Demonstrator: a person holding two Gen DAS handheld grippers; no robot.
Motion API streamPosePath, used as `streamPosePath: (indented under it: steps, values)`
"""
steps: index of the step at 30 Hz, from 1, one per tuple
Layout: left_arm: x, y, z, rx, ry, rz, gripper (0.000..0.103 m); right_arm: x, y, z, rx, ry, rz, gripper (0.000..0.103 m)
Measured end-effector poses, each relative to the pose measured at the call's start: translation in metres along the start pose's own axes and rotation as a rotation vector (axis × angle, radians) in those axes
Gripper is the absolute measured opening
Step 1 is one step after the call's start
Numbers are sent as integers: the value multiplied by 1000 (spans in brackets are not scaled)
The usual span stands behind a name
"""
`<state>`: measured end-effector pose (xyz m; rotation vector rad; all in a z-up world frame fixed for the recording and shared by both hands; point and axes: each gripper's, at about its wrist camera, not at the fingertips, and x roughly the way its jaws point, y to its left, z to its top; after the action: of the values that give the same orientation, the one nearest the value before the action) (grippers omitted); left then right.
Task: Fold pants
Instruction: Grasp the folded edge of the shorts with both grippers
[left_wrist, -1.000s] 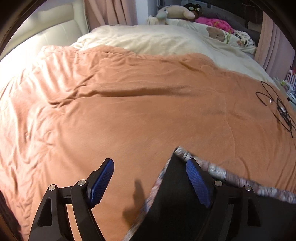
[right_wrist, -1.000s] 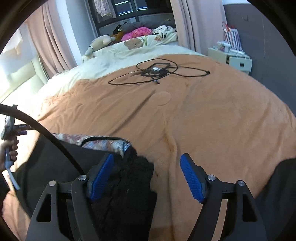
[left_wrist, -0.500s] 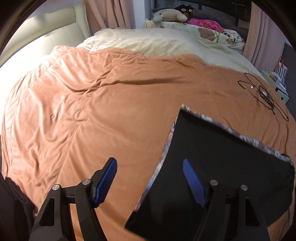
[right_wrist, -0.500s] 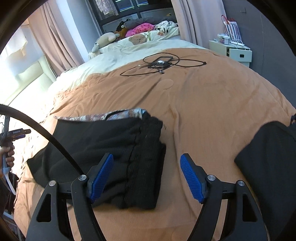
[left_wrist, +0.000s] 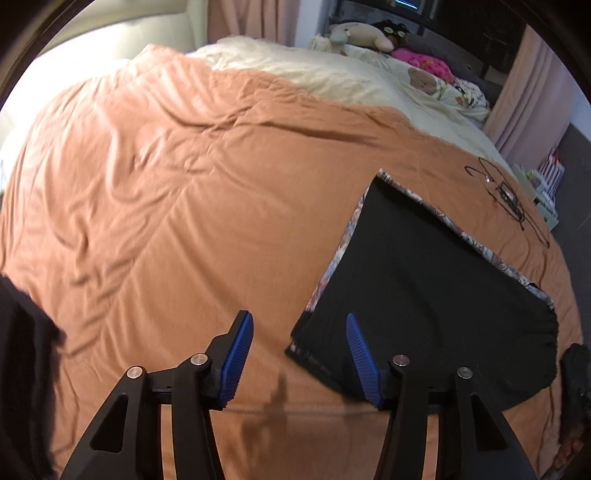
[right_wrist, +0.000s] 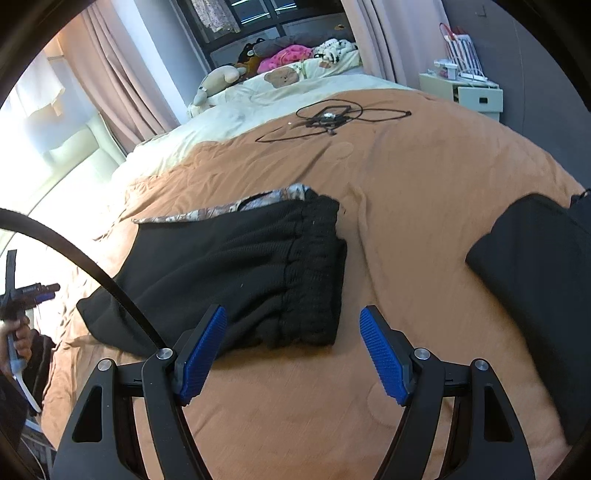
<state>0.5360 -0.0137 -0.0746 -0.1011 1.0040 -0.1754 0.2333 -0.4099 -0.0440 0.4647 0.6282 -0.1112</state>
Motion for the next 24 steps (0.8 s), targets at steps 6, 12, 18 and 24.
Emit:
streamPosePath:
  steps: [6,12,18,24]
  values:
    - [9,10,-22,-44,19,-70,46,9,-8,-9,56,30,17,74]
    - [36,6,-28,-73,50,-110,46,30,-7,-16,53,79,58,74]
    - [59,10,-31,-117,30,-132,46,47,-7,-14,55,105,79,74]
    - [62,16,-38,-136,15,-153,5,54,-9,-15,58,104,64,74]
